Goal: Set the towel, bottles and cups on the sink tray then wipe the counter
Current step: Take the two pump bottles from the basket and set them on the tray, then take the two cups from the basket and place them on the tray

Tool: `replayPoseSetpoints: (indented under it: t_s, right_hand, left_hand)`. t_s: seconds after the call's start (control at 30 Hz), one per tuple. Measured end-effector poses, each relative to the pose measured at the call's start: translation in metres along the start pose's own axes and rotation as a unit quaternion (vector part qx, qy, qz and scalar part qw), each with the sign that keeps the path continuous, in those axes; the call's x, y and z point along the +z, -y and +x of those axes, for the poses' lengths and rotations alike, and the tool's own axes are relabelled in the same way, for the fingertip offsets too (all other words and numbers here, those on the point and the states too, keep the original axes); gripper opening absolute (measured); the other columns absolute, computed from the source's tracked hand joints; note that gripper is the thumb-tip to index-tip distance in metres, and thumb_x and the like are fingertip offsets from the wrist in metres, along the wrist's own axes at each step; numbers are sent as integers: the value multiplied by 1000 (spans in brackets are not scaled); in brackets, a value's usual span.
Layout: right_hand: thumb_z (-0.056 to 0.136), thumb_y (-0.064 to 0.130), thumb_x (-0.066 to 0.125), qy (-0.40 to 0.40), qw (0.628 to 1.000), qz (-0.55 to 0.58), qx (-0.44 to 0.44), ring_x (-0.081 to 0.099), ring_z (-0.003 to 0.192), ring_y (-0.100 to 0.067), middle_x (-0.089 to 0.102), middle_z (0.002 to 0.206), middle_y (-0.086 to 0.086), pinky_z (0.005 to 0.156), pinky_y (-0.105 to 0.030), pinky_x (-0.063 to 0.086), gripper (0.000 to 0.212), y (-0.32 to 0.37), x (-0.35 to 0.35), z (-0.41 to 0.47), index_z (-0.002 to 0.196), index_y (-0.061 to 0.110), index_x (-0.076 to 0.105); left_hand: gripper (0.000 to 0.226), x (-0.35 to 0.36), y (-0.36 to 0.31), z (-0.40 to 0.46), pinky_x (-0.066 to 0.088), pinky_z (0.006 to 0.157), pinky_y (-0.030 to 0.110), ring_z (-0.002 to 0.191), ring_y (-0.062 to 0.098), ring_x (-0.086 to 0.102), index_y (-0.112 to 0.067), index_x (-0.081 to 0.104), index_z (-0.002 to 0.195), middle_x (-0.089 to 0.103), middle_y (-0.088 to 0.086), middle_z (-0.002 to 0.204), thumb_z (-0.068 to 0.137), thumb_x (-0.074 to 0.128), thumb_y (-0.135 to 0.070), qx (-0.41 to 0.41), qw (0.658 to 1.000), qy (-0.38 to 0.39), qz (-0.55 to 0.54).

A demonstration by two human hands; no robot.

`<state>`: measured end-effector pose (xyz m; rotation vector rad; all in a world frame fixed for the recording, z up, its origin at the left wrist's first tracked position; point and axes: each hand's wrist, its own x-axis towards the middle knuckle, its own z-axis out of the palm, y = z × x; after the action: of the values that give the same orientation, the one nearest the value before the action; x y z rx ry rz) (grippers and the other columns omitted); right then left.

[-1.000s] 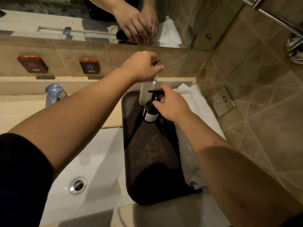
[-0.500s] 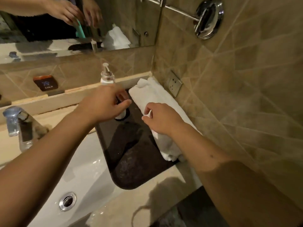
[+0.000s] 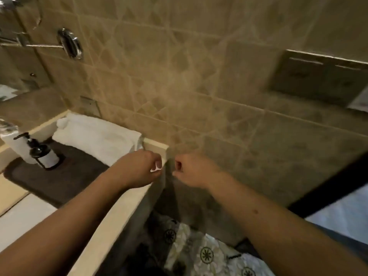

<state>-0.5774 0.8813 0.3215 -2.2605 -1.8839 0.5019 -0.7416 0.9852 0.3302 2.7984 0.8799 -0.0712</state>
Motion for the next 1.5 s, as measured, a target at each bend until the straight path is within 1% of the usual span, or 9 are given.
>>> replayPoseSetpoints:
  t_s: [0.13, 0.3, 0.37, 0.47, 0.6, 0.87, 1.0, 1.2, 1.5]
  right_hand:
    - [92, 41, 59, -50, 995, 16, 85, 65, 91, -29, 69, 99, -9, 66, -31, 38, 18, -64, -7, -124, 82, 27, 54]
    - [95, 39, 57, -79, 965, 21, 250, 63, 83, -26, 62, 87, -2, 70, -36, 49, 21, -133, -9, -284, 87, 20, 59]
    - [95, 40, 58, -101, 947, 24, 305, 59, 79, -24, 60, 85, 1, 68, -35, 45, 19, -154, -8, -345, 84, 24, 56]
    - [95, 40, 58, -139, 911, 15, 389, 62, 88, -25, 66, 102, -3, 75, -39, 52, 22, -181, -4, -432, 104, 21, 64]
    - [95, 39, 59, -172, 867, 27, 467, 64, 96, -26, 67, 108, -5, 72, -34, 44, 26, -207, 2, -519, 112, 20, 64]
    - [90, 45, 61, -183, 769, 68, 608, 61, 93, -25, 65, 103, -1, 79, -43, 54, 24, -270, 16, -687, 102, 23, 61]
    - [90, 46, 61, -158, 746, 93, 641, 59, 86, -20, 60, 91, 5, 67, -37, 50, 20, -333, 19, -743, 94, 27, 56]
    - [90, 44, 62, -123, 705, 131, 686, 61, 89, -19, 65, 96, 4, 76, -40, 55, 20, -438, 21, -810, 96, 26, 62]
    - [94, 39, 63, -80, 677, 203, 703, 61, 91, -18, 65, 98, 3, 74, -35, 52, 14, -550, 42, -866, 97, 25, 61]
  left_hand:
    - [23, 23, -120, 9, 54, 79, 35, 95, 27, 68, -24, 67, 102, 73, 5, 102, 90, 56, -40, 98, 994, 25, 32]
    - [26, 51, -278, 8, 55, 77, 37, 88, 19, 66, -27, 67, 95, 71, -4, 95, 85, 60, -51, 243, 966, 56, 64]
    - [24, 62, -338, 4, 53, 75, 35, 88, 19, 65, -28, 64, 92, 69, -5, 94, 84, 64, -51, 307, 946, 65, 74]
    - [20, 74, -423, -5, 53, 72, 35, 82, 15, 61, -33, 60, 92, 68, -6, 94, 85, 64, -50, 387, 915, 75, 88]
    - [27, 90, -517, -20, 52, 79, 33, 90, 14, 61, -30, 64, 106, 67, -7, 104, 87, 62, -50, 467, 876, 75, 92]
    - [23, 140, -720, -43, 40, 69, 27, 86, 18, 62, -24, 63, 97, 67, -1, 95, 86, 64, -45, 623, 772, 88, 92]
    - [21, 176, -814, -28, 42, 68, 28, 84, 18, 62, -26, 61, 91, 63, -5, 87, 85, 67, -45, 643, 751, 134, 71]
    - [14, 239, -946, 17, 47, 77, 33, 89, 16, 58, -35, 56, 90, 60, -8, 91, 87, 65, -45, 642, 738, 200, 58]
    - [11, 314, -1053, 78, 42, 76, 29, 83, 12, 58, -30, 62, 86, 63, -9, 84, 91, 61, -39, 595, 746, 288, 77]
